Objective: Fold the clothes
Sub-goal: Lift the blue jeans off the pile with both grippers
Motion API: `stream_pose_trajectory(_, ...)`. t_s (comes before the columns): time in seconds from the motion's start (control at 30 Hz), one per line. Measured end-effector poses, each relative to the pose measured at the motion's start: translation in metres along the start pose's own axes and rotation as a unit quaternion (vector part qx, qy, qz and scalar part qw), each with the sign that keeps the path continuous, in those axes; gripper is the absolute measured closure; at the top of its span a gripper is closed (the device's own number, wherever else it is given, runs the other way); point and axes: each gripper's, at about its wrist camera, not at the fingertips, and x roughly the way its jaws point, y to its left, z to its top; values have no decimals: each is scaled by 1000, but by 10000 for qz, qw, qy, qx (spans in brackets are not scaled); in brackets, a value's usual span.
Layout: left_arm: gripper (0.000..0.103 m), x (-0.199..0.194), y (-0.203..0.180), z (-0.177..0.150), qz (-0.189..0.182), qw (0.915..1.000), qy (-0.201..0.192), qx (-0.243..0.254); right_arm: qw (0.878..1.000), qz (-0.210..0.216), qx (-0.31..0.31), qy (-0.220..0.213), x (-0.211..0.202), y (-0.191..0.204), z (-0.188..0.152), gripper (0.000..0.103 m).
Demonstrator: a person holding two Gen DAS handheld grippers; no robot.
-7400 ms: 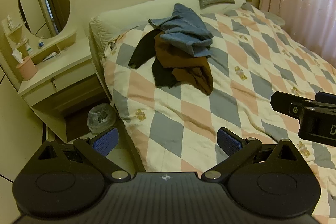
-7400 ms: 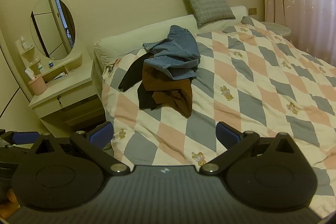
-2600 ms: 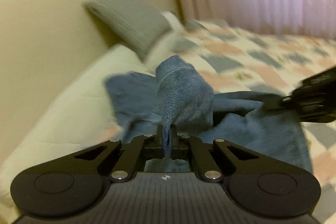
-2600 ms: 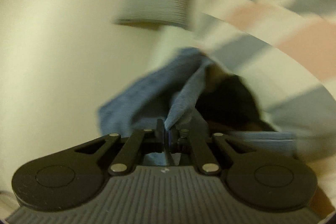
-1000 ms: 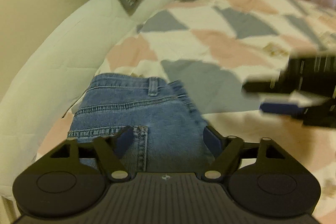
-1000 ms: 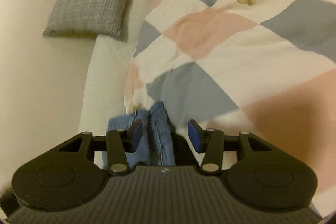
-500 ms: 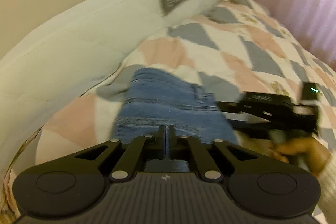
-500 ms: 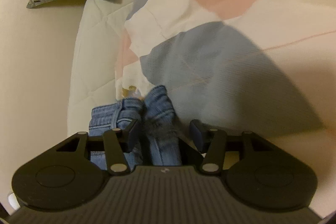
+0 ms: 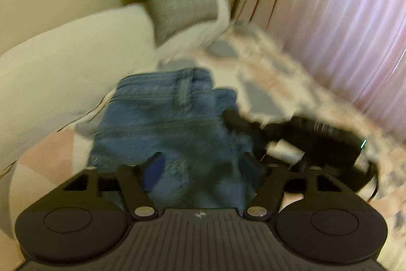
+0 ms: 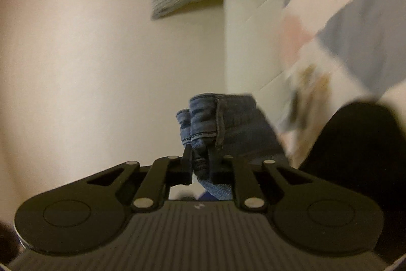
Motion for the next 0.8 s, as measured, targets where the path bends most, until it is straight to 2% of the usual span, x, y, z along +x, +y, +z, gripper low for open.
stream_pose_trajectory(0.1,24,-16,4,-2,-108,9998,-174,69,9997,220,125,68,0,12,-12,91)
stream_pose_trajectory(0.2,27,-37,11,-10,-238,9990,-298,220,9994,146,-121,305,4,30,-20,91)
stream_pose_trajectory(0.3,34,-59,18,-18,-154,9987,-380,307,9977,131,-463,472,7,56,-30,92)
stream_pose_trajectory(0.43,34,-90,41,-25,-406,9977,-467,-264,9917,118,-1035,753,12,97,-48,92)
stream_pose_trajectory(0.53,33,-117,61,-30,-918,9895,-595,-940,9857,186,-1289,1066,24,126,-68,92)
stream_pose_trajectory(0.63,32,-148,78,-41,-1150,9814,-757,-1336,9780,246,-1512,1413,35,151,-90,92)
stream_pose_trajectory(0.8,31,-208,96,-66,-978,9791,-951,-1509,9662,217,-1799,1832,47,188,-133,92)
